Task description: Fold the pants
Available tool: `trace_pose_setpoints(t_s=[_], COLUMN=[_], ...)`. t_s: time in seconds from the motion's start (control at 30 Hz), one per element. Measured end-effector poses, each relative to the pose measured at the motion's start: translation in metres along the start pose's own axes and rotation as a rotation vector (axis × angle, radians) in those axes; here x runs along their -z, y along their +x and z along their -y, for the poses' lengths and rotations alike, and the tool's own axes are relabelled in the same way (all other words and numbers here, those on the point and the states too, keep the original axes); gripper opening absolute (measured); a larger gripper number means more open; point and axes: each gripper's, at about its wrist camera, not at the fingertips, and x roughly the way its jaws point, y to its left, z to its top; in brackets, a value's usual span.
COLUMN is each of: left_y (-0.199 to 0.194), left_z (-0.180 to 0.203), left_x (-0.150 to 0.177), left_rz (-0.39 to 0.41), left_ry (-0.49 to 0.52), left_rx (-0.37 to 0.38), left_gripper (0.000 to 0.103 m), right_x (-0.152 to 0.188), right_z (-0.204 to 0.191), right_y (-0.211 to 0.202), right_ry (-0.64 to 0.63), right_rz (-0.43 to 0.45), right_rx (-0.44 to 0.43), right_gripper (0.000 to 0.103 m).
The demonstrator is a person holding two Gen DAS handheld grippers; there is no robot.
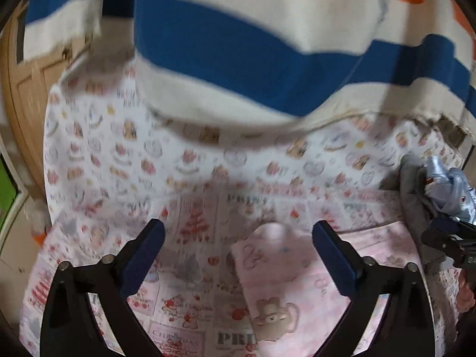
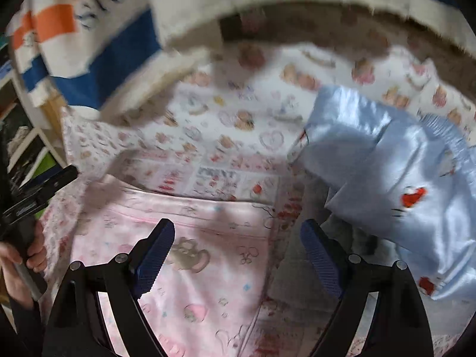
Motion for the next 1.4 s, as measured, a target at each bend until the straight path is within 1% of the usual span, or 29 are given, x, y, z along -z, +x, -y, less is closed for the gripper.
trace_pose_setpoints(t_s=[0.03, 0.1, 0.13, 0.23, 0.33, 0.37, 0.43, 0.47, 0.57, 0.6, 0.67, 0.7, 0.73, 0.77, 0.8, 0.87, 0.93, 0.97, 1.03, 1.13, 1.23, 1.3, 1.33, 1.37, 1.4], left_y=[0.001, -0.003, -0.005, -0.007, -0.005, -0.004, -0.004, -0.004, -0.003, -0.003, 0.001, 0.003, 0.005, 0.006, 0.007, 0.009, 0.010, 0.010, 0.010, 0.010, 0.014, 0.016, 0.017, 0.017, 0.017], left_z=[-0.001, -0.003, -0.004, -0.005, -0.007, -0.006, -0.006, -0.006, -0.007, -0.009, -0.011, -0.012, -0.012, -0.013, -0.014, -0.013, -0.011, -0.010, -0.006, -0.003, -0.005, -0.009, -0.011, -0.014, -0.015], left_x=[0.000, 0.000, -0.001, -0.001, -0.001, -0.001, 0.000, 0.000, 0.000, 0.000, 0.001, 0.001, 0.001, 0.001, 0.002, 0.003, 0.004, 0.004, 0.005, 0.006, 0.006, 0.006, 0.006, 0.006, 0.006], left_rz=[-0.005, 0.010, 0.016, 0.013, -0.005, -0.007, -0.007, -0.006, -0.011, -0.014, -0.025, -0.035, -0.044, -0.050, -0.058, -0.073, -0.075, -0.076, -0.075, -0.077, -0.099, -0.114, -0.122, -0.130, -0.133], left_ry=[-0.001, -0.006, -0.009, -0.020, -0.031, -0.030, -0.025, -0.024, -0.031, -0.034, -0.042, -0.044, -0.045, -0.048, -0.051, -0.053, -0.047, -0.040, -0.018, -0.003, -0.014, -0.045, -0.063, -0.081, -0.093], left_rx=[0.001, -0.003, -0.003, 0.018, 0.033, 0.031, 0.025, 0.023, 0.026, 0.028, 0.027, 0.029, 0.031, 0.032, 0.032, 0.043, 0.060, 0.058, 0.059, 0.059, 0.073, 0.094, 0.110, 0.133, 0.149], left_gripper=[0.097, 0.097, 0.097, 0.097, 0.097, 0.097, 0.097, 0.097, 0.097, 0.097, 0.097, 0.097, 0.097, 0.097, 0.097, 0.097, 0.097, 0.097, 0.097, 0.097, 0.097, 0.097, 0.097, 0.097, 0.091], right_x=[-0.001, 0.000, 0.000, -0.001, -0.007, -0.008, -0.008, -0.008, -0.005, -0.004, -0.003, -0.004, -0.004, -0.004, -0.003, -0.002, 0.000, 0.001, 0.002, 0.002, 0.003, 0.002, 0.001, 0.000, 0.000], right_z=[0.001, 0.001, 0.000, -0.003, -0.007, -0.009, -0.011, -0.012, -0.009, -0.006, -0.002, 0.001, 0.004, 0.007, 0.009, 0.014, 0.016, 0.016, 0.016, 0.020, 0.022, 0.024, 0.025, 0.024, 0.023], right_y=[0.006, 0.016, 0.019, 0.023, 0.030, 0.032, 0.039, 0.040, 0.045, 0.045, 0.047, 0.049, 0.051, 0.053, 0.054, 0.050, 0.047, 0.044, 0.040, 0.034, 0.023, 0.015, 0.013, 0.016, 0.019], right_ry=[0.004, -0.018, -0.032, -0.048, -0.046, -0.048, -0.039, -0.040, -0.005, 0.008, 0.016, 0.020, 0.028, 0.037, 0.044, 0.055, 0.050, 0.039, 0.020, 0.032, 0.044, 0.056, 0.062, 0.062, 0.056], right_rz=[-0.009, -0.020, -0.023, -0.041, -0.077, -0.088, -0.116, -0.114, -0.093, -0.078, -0.090, -0.093, -0.093, -0.097, -0.093, -0.062, -0.048, -0.038, -0.016, -0.004, 0.034, 0.057, 0.060, 0.048, 0.020], right_rx=[0.011, 0.070, 0.091, 0.103, 0.092, 0.071, 0.028, 0.035, 0.152, 0.147, 0.114, 0.099, 0.086, 0.085, 0.091, 0.073, 0.078, 0.094, 0.122, 0.107, 0.116, 0.112, 0.113, 0.112, 0.088], right_gripper=[0.074, 0.064, 0.062, 0.062, 0.062, 0.062, 0.053, 0.053, 0.053, 0.053, 0.053, 0.048, 0.040, 0.035, 0.027, 0.021, 0.006, 0.003, 0.001, 0.000, 0.000, 0.000, 0.003, 0.009, 0.022])
